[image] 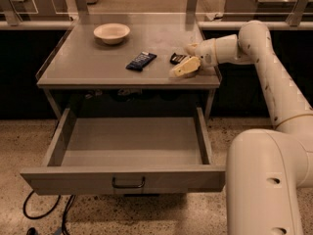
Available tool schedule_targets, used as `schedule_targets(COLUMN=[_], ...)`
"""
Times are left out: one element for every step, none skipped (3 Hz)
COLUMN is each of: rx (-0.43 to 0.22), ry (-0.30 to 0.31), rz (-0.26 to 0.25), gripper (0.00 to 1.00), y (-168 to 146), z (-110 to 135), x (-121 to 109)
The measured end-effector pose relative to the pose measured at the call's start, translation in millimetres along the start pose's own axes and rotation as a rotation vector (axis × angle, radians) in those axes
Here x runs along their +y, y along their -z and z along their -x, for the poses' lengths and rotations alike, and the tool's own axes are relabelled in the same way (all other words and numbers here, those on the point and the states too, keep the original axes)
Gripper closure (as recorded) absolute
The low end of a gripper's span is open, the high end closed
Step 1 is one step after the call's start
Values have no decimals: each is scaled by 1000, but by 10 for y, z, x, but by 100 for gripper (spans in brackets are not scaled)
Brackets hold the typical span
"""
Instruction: Place rxbar chocolate into top drawer
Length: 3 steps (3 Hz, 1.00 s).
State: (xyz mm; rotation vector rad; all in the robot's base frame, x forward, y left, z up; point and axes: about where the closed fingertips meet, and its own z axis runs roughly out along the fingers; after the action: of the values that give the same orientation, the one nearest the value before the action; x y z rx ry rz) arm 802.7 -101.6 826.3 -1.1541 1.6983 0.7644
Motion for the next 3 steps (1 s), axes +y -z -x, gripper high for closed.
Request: schedule_targets(rx=[3, 73, 186], ry=[1, -14, -35], rz=[-2, -89, -261], gripper=[0, 0, 0], y=[-9, 43, 272], z=[-1, -22, -41], x=[-12, -154, -367])
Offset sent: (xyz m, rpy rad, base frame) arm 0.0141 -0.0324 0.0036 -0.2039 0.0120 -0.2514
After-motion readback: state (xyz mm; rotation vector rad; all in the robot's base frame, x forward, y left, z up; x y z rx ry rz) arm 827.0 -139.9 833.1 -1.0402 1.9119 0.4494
